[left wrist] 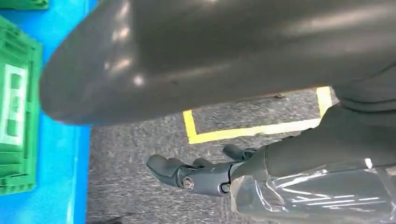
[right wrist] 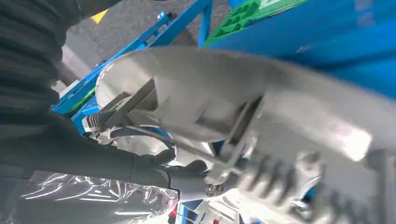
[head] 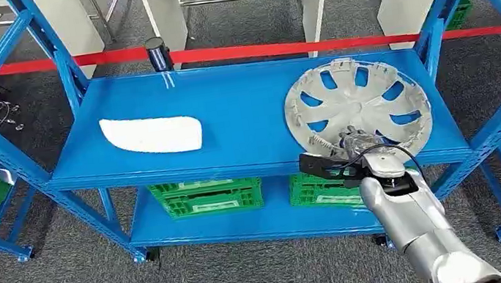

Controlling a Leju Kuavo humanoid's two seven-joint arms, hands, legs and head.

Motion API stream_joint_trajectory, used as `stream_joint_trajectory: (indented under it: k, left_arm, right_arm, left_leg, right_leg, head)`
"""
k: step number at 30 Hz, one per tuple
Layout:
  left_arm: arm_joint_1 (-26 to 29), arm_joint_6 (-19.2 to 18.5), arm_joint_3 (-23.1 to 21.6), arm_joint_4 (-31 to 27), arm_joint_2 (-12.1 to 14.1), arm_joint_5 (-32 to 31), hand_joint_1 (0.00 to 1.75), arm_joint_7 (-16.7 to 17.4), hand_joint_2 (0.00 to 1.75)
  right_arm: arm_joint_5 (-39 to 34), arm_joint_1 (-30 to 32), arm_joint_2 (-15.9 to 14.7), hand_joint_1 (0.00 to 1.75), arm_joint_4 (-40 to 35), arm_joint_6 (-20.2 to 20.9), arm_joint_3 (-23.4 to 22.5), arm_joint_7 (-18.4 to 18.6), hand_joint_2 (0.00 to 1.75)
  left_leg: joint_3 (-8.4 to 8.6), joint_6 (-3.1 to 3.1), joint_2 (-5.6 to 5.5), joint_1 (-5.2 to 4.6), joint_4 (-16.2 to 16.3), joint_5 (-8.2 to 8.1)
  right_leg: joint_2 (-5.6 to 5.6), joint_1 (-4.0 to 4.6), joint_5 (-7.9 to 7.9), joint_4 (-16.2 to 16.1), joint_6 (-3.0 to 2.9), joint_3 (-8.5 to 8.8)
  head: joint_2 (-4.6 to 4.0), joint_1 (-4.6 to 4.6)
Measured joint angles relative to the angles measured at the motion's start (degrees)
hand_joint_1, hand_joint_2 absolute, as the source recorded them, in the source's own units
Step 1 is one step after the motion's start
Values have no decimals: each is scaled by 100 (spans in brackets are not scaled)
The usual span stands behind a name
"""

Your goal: Take the parts from the cabinet and place them on the table.

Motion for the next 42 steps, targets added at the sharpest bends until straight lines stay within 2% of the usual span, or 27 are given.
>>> stream_joint_trajectory:
  k: [2, 3, 4, 6, 7, 8, 9, 11, 12, 13, 17, 18, 19, 21, 22, 24, 25, 27, 28, 29, 33, 35, 37, 39, 40, 41, 42]
  left_arm:
    - [-5, 2, -13, 7, 2, 0, 0, 0, 0]
    - [-6, 2, -26, 9, -2, 0, 0, 0, 0]
    - [-15, 2, -26, 11, -4, 7, 0, 0, 0]
    - [-20, 2, -26, 22, -2, 7, 0, 0, 0]
    - [-19, 2, -26, 31, 0, 7, 0, 0, 0]
    - [-18, 2, -26, 37, -2, 11, 0, 0, 0]
    - [-18, 2, -33, 44, -2, 35, 0, 0, 0]
    - [-19, -5, -68, 42, -2, 105, 0, 17, 0]
    - [-20, -9, -90, 42, -2, 138, 0, 32, 0]
    - [-22, -11, -110, 42, 0, 171, 0, 41, 0]
    - [-5, -2, -140, 26, -13, 227, 0, 72, 0]
    - [17, 2, -153, -19, -18, 241, 0, 92, 0]
    - [33, -5, -171, -58, -33, 256, 0, 92, 0]
    - [70, -7, -171, -157, -52, 271, 0, 105, 0]
    - [118, -13, -171, -223, -74, 271, 0, 120, 0]
    - [190, -39, -169, -368, -120, 271, 0, 170, 0]
    - [207, -59, -168, -426, -142, 271, 0, 196, 0]
    - [242, -116, -168, -595, -171, 273, 0, 227, 0]
    - [251, -149, -168, -697, -199, 271, 0, 234, 0]
    - [243, -162, -168, -752, -216, 273, 0, 240, 0]
    - [272, -217, -166, -944, -302, 269, 0, 240, 0]
    - [274, -223, -164, -1045, -371, 258, 0, 219, 0]
    - [274, -234, -151, -1148, -396, 232, 0, 173, 0]
    - [297, -247, -109, -1244, -435, 184, 0, 146, 0]
    - [323, -267, -63, -1314, -485, 151, 0, 146, 0]
    - [343, -280, -16, -1408, -521, 138, 0, 148, 0]
    - [350, -302, 22, -1476, -566, 103, 0, 151, 0]
  right_arm:
    - [-2, 0, -4, 0, 13, 0, -9, 0, 175]
    - [0, 0, -13, 0, 24, -2, -18, 4, 175]
    - [-2, -11, -18, 0, 35, -2, -24, 7, 175]
    - [0, 9, -20, 0, 61, -2, -30, 11, 175]
    - [11, 13, -26, 23, 74, -2, -39, 15, 175]
    - [39, 11, -26, 171, 88, 2, -42, 15, 175]
    - [66, 7, -26, 173, 96, 9, -39, 13, 175]
    - [138, -28, -17, 175, 114, 20, -37, -44, 175]
    - [149, -50, -11, 175, 135, 11, -37, -81, 175]
    - [162, -60, 0, 175, 162, -33, -37, -107, 175]
    - [236, -55, 103, 175, 251, -402, -26, -105, 175]
    - [256, -39, 157, 175, 256, -492, -26, -98, 175]
    - [291, -9, 188, 175, 258, -569, -31, -85, 175]
    - [354, 49, 234, 175, 258, -684, -48, -72, 175]
    - [385, 74, 238, 175, 256, -717, -63, -72, 175]
    - [417, 116, 256, 175, 252, -758, -96, -74, 175]
    - [428, 131, 260, 175, 236, -765, -107, -74, 175]
    - [468, 159, 271, 175, 188, -780, -142, -81, 175]
    - [520, 181, 293, 175, 145, -791, -168, -85, 175]
    - [553, 203, 313, 175, 114, -802, -192, -85, 175]
    - [638, 279, 369, 175, 39, -883, -323, -90, 175]
    - [707, 305, 384, 175, 18, -924, -436, -113, 175]
    - [774, 366, 413, 175, -28, -988, -559, -194, 175]
    - [815, 485, 450, 175, -160, -1034, -708, -291, 175]
    - [804, 545, 477, 175, -280, -1062, -772, -352, 175]
    - [780, 603, 502, 175, -443, -1078, -845, -411, 175]
    - [723, 654, 525, 175, -584, -1086, -896, -475, 175]
  left_leg:
    - [59, 98, 7, 9, -78, 53]
    - [94, 141, 18, 37, -132, 90]
    - [88, 174, 22, 40, -139, 109]
    - [74, 184, 20, 28, -138, 111]
    - [69, 187, 17, 16, -135, 110]
    - [72, 186, 12, 9, -134, 109]
    - [78, 186, 6, 8, -133, 107]
    - [96, 173, -2, 6, -125, 97]
    - [99, 155, -3, 4, -115, 86]
    - [95, 135, 0, -12, -108, 77]
    - [98, 19, -1, -8, -111, 68]
    - [60, -21, -4, 16, -57, 19]
    - [4, -62, 6, 13, 84, -96]
    - [-321, -115, 6, 43, 807, -505]
    - [-582, -145, 7, 58, 1378, -743]
    - [-783, -165, 8, 73, 1809, -826]
    - [-732, -163, 10, 80, 1702, -740]
    - [-267, -146, 11, 95, 800, -262]
    - [103, -124, 11, 95, 142, -4]
    - [225, -107, 0, 77, -106, -90]
    - [177, 43, 5, 12, -125, -19]
    - [231, 130, 18, 50, -193, 49]
    - [204, 168, 19, 40, -189, 66]
    - [183, 172, 8, 31, -181, 65]
    - [186, 171, 4, 31, -179, 61]
    - [192, 170, 1, 32, -176, 55]
    - [199, 155, -8, 33, -166, 43]
  right_leg:
    - [3, 14, 17, -45, 95, 22]
    - [0, -8, -59, 58, 89, -57]
    - [-3, -3, -221, 345, 55, -197]
    - [-2, -3, -600, 1330, 11, -662]
    - [-2, -3, -729, 1777, 14, -880]
    - [-2, -3, -731, 1935, 44, -971]
    - [-2, -2, -637, 1781, 83, -908]
    - [-7, -2, -219, 754, 163, -413]
    - [-15, 3, -35, 191, 163, -125]
    - [-15, 29, -4, -18, 81, -30]
    - [-8, 68, 46, -58, -41, 9]
    - [-4, -5, 70, -89, -77, 34]
    - [-2, -4, 63, -89, -89, 43]
    - [-4, -3, 66, -89, -123, 41]
    - [-4, 0, 66, -87, -124, 35]
    - [-4, 0, 66, -86, -123, 39]
    - [-4, 0, 66, -86, -123, 43]
    - [-5, 0, 67, -85, -119, 59]
    - [-5, 0, 68, -85, -112, 71]
    - [-10, 22, 75, -85, -90, 69]
    - [-14, 28, 123, -124, 43, 36]
    - [-16, 26, -24, 86, 49, -97]
    - [-16, 15, -448, 1007, -29, -525]
    - [-17, 14, -714, 1875, -15, -938]
    - [-17, 6, -673, 1889, 23, -956]
    - [-18, 1, -539, 1615, 74, -829]
    - [-21, -4, -321, 1084, 128, -578]
  head:
    - [0, 4]
    - [0, 13]
    - [0, 29]
    - [0, 33]
    - [0, 35]
    - [0, 33]
    - [0, 33]
    - [0, 35]
    - [0, 37]
    - [0, 28]
    - [0, 28]
    - [0, 33]
    - [0, 20]
    - [0, 4]
    - [0, 2]
    - [0, 0]
    - [0, 0]
    - [0, 2]
    - [0, 2]
    - [0, 2]
    - [0, 4]
    - [0, 26]
    - [0, 35]
    - [0, 44]
    - [0, 44]
    - [0, 46]
    - [0, 50]
